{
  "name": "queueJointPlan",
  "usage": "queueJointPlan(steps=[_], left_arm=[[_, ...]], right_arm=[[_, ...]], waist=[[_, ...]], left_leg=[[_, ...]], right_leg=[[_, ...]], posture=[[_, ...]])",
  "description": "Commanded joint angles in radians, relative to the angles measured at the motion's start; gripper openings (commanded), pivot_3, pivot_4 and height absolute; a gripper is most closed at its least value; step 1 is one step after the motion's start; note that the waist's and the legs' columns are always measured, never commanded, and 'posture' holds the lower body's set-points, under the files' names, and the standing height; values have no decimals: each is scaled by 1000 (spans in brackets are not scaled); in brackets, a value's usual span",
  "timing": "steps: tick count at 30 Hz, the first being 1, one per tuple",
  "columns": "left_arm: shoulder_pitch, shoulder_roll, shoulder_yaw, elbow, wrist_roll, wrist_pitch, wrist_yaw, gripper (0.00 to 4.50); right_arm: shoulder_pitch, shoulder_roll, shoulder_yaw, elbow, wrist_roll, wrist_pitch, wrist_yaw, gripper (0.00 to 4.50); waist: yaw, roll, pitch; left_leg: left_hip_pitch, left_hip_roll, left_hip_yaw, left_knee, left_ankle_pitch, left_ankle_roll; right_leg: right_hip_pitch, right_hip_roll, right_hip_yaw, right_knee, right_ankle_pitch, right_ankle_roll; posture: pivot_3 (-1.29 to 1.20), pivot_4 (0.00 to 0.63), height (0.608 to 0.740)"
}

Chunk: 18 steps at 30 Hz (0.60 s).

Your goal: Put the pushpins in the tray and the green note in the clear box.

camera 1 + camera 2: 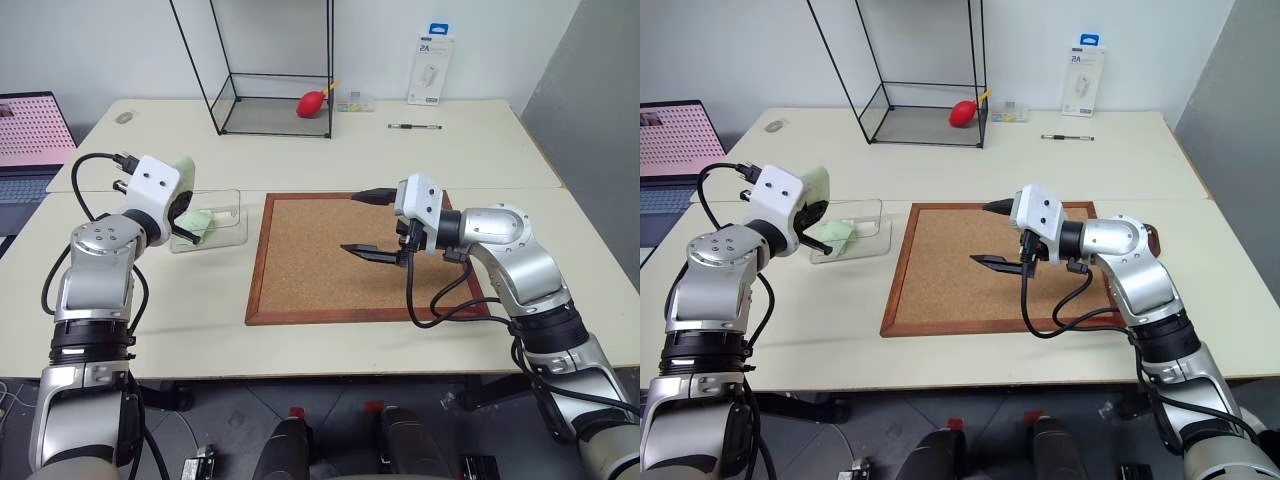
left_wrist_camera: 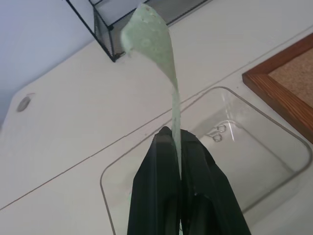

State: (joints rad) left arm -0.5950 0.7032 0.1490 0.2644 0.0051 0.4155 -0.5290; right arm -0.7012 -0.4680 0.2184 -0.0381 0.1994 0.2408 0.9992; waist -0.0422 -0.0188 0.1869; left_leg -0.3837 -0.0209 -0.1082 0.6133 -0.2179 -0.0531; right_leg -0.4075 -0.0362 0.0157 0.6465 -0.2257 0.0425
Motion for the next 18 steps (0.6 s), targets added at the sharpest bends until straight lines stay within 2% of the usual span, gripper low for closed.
queueJointPlan(steps=[1,4,18], left_arm=[[-25,4,33,11,-21,44,27,0],[-28,0,35,27,-38,66,31,0],[-27,-3,29,12,-83,86,43,2503]], right_arm=[[-34,6,-13,-25,1,-7,-11,4248],[-34,9,-13,-28,0,-5,-12,4248],[-40,10,-15,-19,-4,-10,-13,4273]], waist=[[0,0,0],[1,0,0],[1,0,0]], left_leg=[[0,0,0,0,0,0],[0,0,0,0,0,0],[0,0,0,0,0,0]], right_leg=[[0,0,0,0,0,0],[0,0,0,0,0,0],[0,0,0,0,0,0]], posture=[[0,150,740],[0,150,740],[0,150,740]])
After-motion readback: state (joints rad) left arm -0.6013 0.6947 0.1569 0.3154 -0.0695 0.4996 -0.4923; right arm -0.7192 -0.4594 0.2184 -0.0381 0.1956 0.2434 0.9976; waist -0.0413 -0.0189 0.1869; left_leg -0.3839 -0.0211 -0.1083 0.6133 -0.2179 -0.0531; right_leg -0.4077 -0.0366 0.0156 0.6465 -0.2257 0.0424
